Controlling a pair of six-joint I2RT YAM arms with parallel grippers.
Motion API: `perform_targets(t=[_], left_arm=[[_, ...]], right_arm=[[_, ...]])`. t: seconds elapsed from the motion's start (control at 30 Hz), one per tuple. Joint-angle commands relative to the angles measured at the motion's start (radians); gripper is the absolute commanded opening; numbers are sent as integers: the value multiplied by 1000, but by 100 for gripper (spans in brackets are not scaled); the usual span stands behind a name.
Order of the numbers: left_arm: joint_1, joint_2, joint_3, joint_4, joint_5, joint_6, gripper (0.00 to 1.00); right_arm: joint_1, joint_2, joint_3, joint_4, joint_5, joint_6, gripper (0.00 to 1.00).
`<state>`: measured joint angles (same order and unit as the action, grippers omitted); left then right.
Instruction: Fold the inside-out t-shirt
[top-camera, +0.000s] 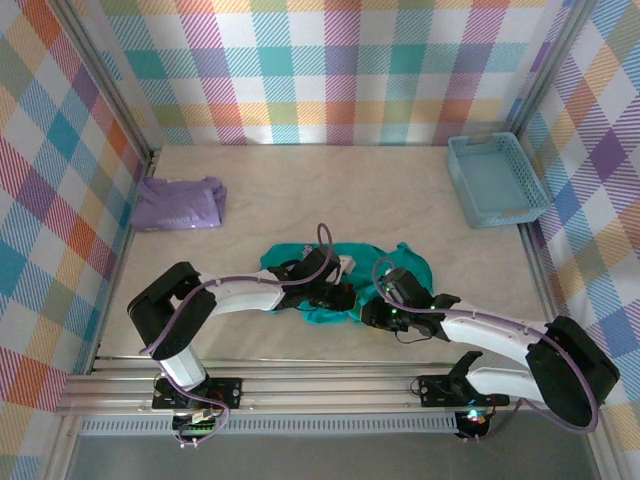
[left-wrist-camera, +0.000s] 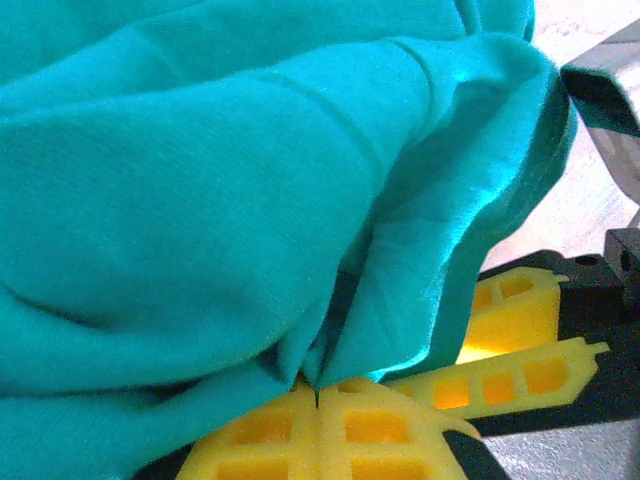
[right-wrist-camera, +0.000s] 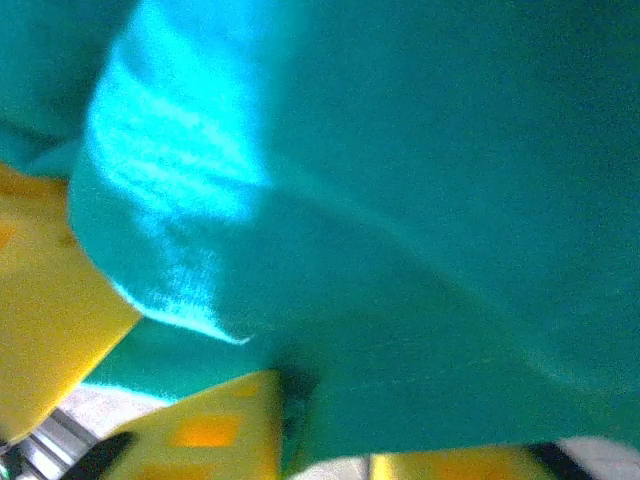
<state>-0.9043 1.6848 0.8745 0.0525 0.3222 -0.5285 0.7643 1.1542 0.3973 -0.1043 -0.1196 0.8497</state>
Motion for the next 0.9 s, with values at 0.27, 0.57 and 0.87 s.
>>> perform_targets(t=[0.27, 0.57, 0.87], left_arm=[[70, -75, 13, -42, -76, -99, 0], [89, -74, 39, -63, -24, -150, 0], [23, -73, 40, -27, 58, -74, 0]], right_arm=[[-17, -175, 48, -208, 73, -161, 0], [-22, -227, 140, -308, 115, -471, 0], [-33, -307, 176, -449, 174, -458, 25]])
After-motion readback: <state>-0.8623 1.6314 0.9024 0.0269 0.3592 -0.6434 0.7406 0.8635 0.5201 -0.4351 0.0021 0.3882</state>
